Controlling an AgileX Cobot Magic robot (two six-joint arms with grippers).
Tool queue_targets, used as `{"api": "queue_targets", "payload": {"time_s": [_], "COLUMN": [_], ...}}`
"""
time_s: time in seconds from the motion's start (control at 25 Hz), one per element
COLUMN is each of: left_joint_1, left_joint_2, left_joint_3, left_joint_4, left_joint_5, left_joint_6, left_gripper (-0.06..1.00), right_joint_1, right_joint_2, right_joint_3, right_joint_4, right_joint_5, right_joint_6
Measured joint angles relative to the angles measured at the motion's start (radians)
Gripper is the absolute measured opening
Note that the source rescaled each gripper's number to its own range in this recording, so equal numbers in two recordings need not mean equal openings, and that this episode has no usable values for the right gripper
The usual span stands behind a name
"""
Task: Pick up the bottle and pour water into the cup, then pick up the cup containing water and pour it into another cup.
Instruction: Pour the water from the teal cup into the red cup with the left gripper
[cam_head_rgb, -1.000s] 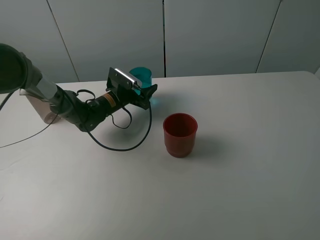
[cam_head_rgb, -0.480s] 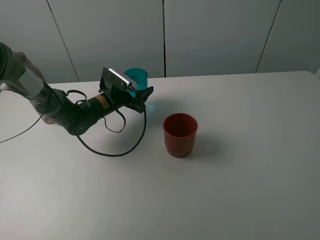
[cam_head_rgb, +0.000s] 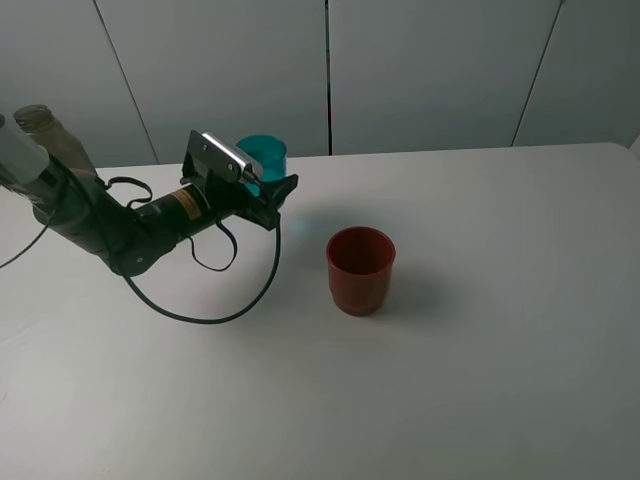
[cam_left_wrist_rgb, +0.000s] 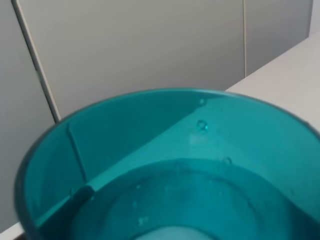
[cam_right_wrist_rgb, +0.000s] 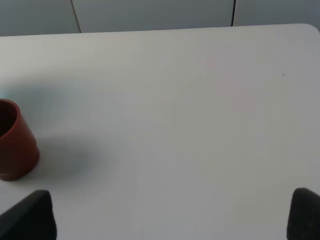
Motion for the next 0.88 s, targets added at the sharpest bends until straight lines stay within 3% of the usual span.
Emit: {"api": "queue_targets", "payload": {"time_s": [0.56, 0.88], "left_joint_1": [0.000, 0.000], "left_joint_2": [-0.171, -0.233], "left_joint_3": [0.156, 0.205], "left_joint_4": [0.028, 0.083], "left_joint_5": [0.000, 0.000], "left_joint_6": [0.048, 0.095], "left_gripper": [0.04, 0.04], "right_joint_1": [0.000, 0.000], "right_joint_2": [0.000, 0.000], "right_joint_3": [0.000, 0.000], "right_joint_4": [0.000, 0.000], "right_joint_5": [0.000, 0.000], "right_joint_6": [-0.002, -0.002]}}
